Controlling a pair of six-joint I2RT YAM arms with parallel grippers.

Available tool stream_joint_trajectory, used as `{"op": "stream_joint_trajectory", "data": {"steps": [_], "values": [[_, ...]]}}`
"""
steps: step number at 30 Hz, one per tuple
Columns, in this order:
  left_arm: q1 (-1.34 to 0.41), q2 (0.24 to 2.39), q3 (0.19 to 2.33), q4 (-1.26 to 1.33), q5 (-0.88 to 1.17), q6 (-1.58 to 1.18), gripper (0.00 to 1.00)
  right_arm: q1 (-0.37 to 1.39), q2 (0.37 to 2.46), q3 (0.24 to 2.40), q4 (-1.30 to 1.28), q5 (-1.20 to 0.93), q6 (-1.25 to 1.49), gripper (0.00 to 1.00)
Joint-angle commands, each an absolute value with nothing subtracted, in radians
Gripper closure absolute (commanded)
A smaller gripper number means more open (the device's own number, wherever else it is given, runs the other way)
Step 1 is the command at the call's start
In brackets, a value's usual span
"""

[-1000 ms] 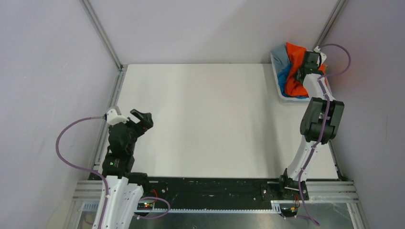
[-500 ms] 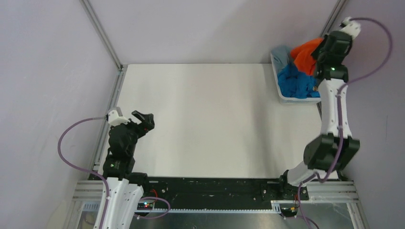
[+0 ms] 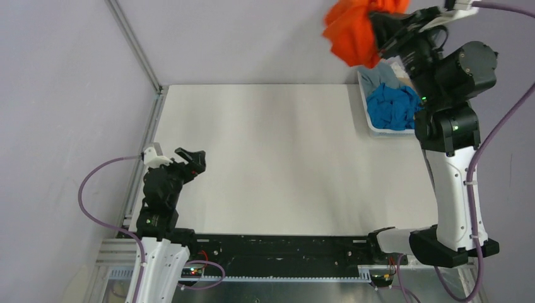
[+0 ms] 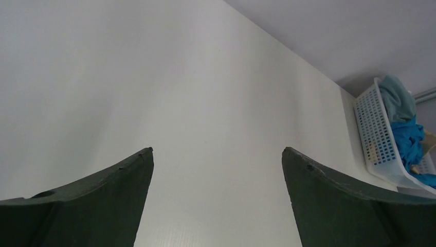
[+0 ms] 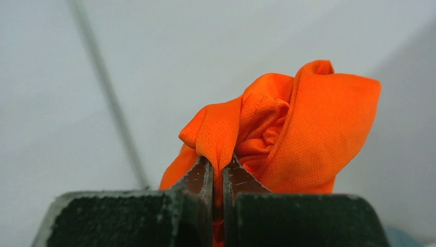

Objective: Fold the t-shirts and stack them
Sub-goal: Move the tshirt to the center of the board

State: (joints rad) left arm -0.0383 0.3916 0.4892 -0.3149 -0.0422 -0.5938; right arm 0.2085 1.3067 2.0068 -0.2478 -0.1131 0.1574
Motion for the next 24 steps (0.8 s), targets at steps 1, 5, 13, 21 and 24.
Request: {"op": "stream_joint_trajectory", "data": {"steps": [1, 5, 13, 21, 24], "values": [[-0.031, 0.389, 0.484, -0.283, -0.008, -0.634, 0.02, 0.363, 1.312, 1.999, -0.273, -0.209, 0.139, 1.0], [-0.031, 0.396, 0.489, -0.284, 0.015, -0.661, 0.02, 0.502, 1.285, 1.839, -0.259, -0.158, 0.138, 1.0], [-0.032, 0.43, 0.487, -0.285, 0.02, -0.709, 0.02, 0.557, 1.246, 1.263, -0.223, -0.163, 0.334, 0.88], [-0.036, 0.671, 0.523, -0.281, 0.082, -0.72, 0.02, 0.514, 1.425, 1.137, -0.332, -0.081, 0.326, 0.02], [-0.072, 0.799, 0.571, -0.277, 0.067, -0.715, 0.02, 0.508, 1.363, 1.134, -0.352, 0.003, 0.336, 0.01]]}}
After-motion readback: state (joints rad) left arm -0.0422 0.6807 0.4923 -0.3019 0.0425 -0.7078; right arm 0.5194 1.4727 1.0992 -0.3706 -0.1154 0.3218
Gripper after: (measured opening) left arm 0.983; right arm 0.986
